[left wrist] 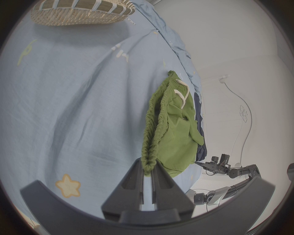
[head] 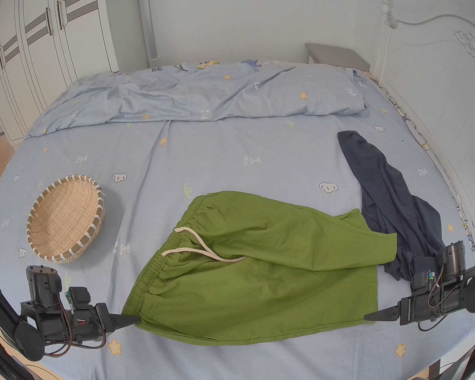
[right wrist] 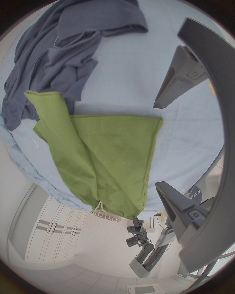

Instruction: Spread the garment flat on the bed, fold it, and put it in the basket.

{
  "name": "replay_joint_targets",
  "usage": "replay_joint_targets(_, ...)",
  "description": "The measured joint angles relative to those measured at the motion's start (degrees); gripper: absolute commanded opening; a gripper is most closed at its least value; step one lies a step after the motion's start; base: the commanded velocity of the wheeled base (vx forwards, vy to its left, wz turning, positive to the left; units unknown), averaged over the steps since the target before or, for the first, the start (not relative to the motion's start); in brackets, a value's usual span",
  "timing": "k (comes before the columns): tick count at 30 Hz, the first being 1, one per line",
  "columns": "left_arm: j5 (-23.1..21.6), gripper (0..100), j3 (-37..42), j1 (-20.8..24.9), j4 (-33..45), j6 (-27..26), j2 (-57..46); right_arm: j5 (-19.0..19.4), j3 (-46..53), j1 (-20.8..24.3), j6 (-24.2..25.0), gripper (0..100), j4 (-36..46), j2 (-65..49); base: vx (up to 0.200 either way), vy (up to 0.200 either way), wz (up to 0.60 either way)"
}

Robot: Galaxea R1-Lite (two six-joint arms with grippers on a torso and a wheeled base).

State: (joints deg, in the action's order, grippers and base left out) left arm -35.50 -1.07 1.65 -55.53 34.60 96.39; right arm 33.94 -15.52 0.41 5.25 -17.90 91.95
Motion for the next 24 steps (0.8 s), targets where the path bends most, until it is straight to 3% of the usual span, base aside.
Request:
replay_joint_targets(4,0.1,0,0.1,-0.2,-1.5,0.0,0.9,2.6,1.0,-0.1,-0.1,100,-3.4,2.4,0.000,0.000,0.00)
replay_joint_targets(24,0.1,0,0.1,-0.2,-2.0,0.0,1.7,3.1,1.1,1.6,0.0,100,-9.7,10.0,0.000,0.000,0.00)
